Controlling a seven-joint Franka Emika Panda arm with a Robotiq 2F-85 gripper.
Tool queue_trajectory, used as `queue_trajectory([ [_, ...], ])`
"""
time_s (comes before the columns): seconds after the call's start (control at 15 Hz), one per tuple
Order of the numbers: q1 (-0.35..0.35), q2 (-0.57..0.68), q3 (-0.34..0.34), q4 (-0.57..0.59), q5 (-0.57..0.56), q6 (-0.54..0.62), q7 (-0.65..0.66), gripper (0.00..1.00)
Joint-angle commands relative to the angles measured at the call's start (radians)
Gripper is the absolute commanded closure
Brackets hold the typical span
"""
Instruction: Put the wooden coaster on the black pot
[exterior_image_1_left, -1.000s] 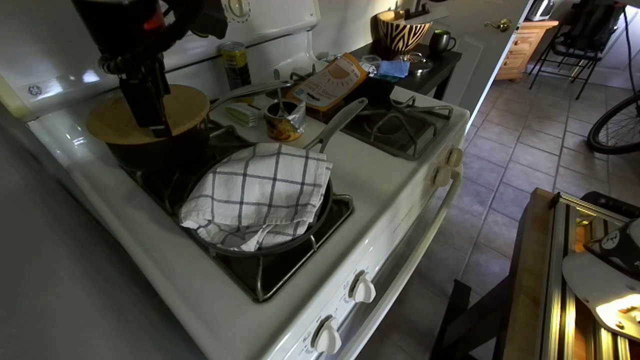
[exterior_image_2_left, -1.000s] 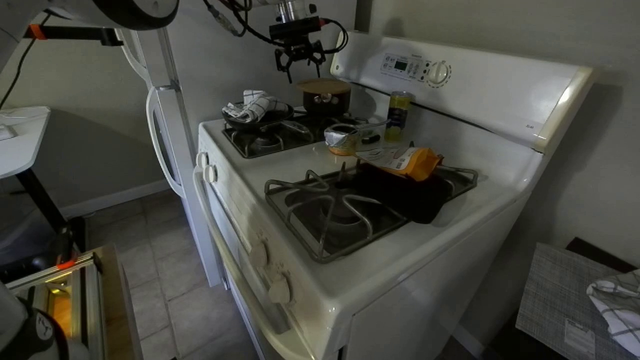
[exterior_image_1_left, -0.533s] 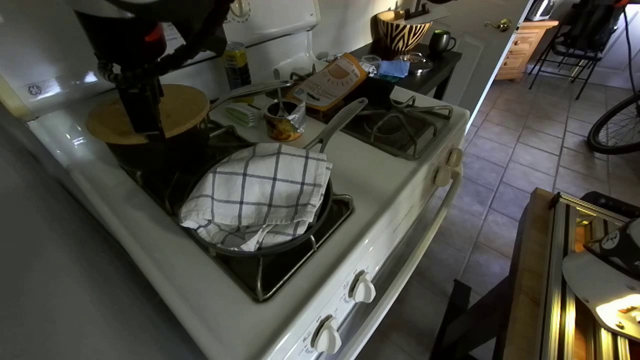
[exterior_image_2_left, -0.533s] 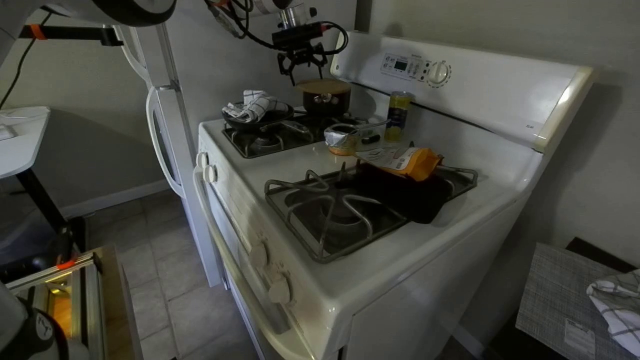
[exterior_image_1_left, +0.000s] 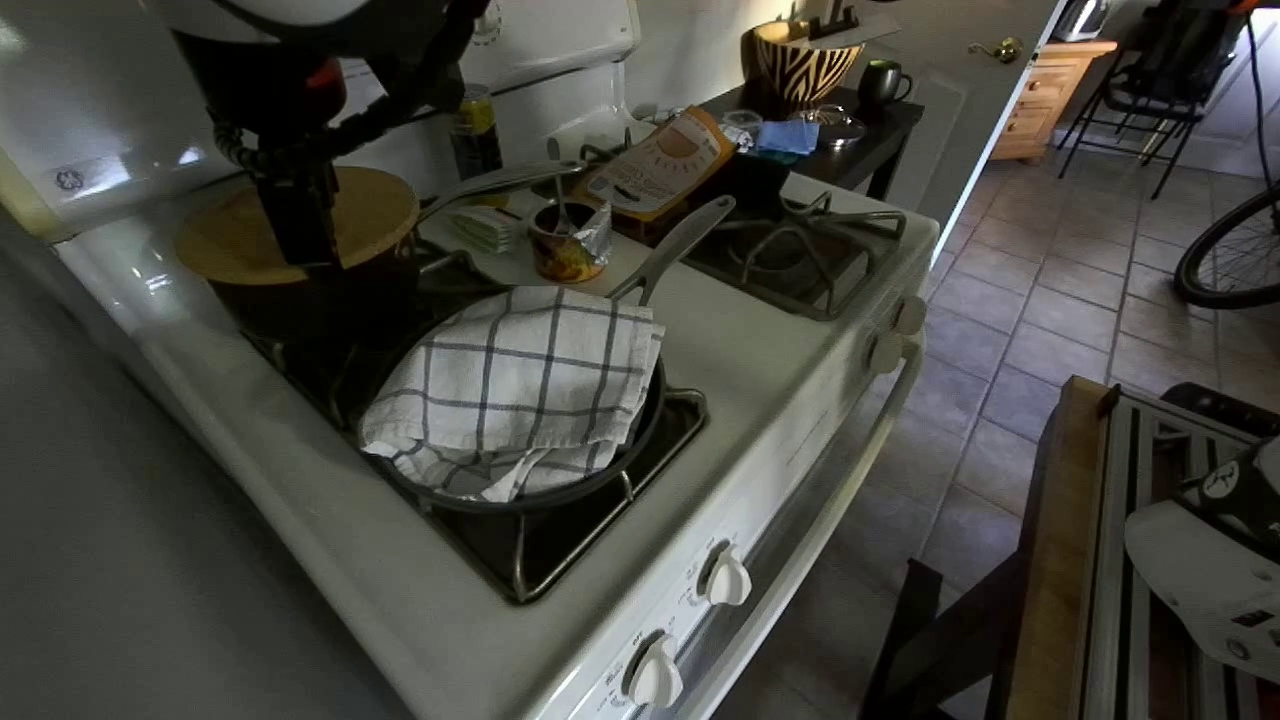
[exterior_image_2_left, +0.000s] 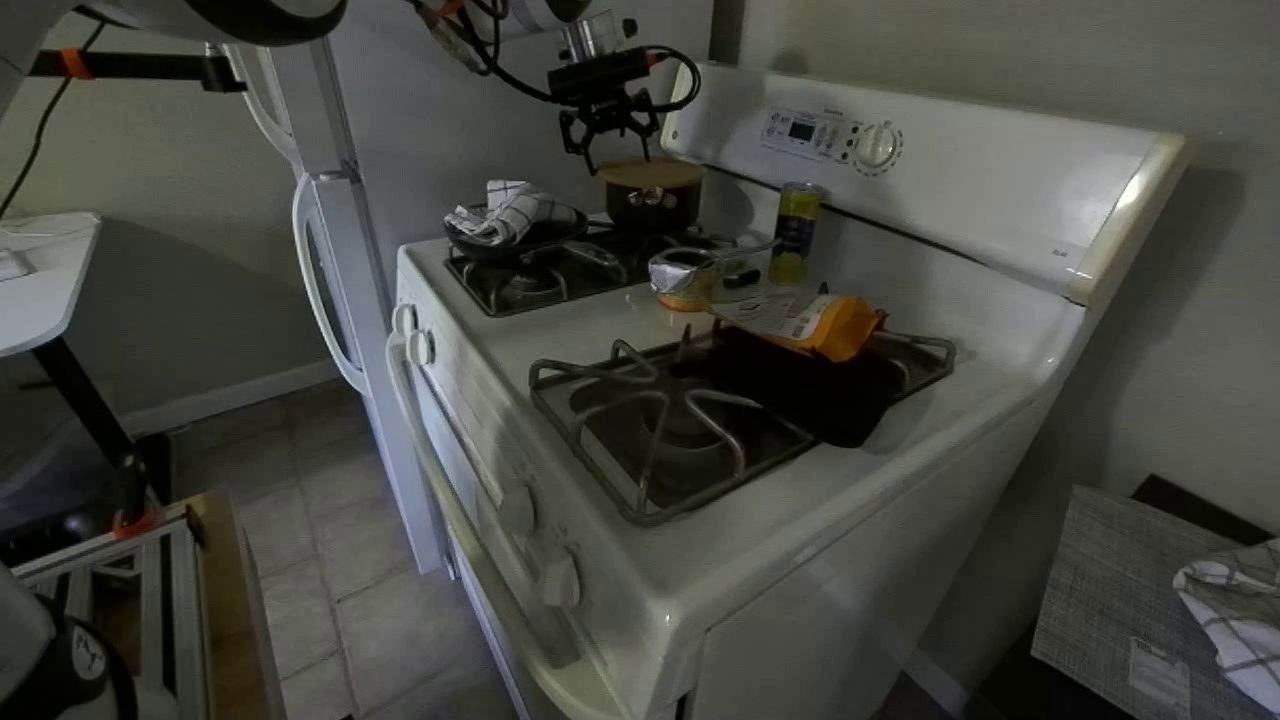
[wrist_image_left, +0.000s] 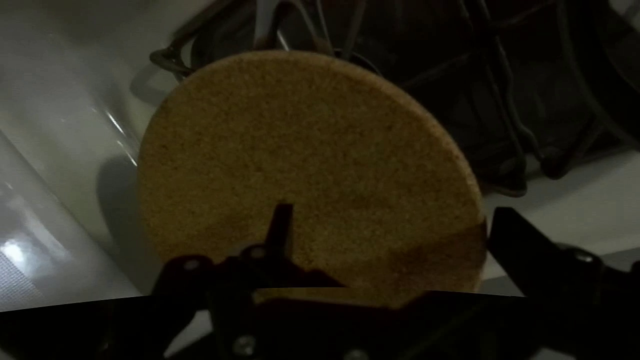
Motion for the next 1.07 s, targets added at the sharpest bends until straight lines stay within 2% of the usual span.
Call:
queue_trajectory([
  [0.0, 0.005, -0.04, -0.014, -0.067, -0.024, 0.037, 0.008, 0.0],
  [0.4, 0.006, -0.036, -0.017, -0.063, -0.024, 0.035, 0.004, 0.0],
  [0.53, -0.002, -0.042, 0.001, -0.065, -0.003, 0.018, -0.02, 0.0],
  [0.87, -0.029, -0.133, 0.064, -0.088, 0.071, -0.035, -0.11, 0.0],
  [1.0, -0.028, -0.193, 0.057, -0.091, 0.078, -0.082, -0.079, 0.0],
])
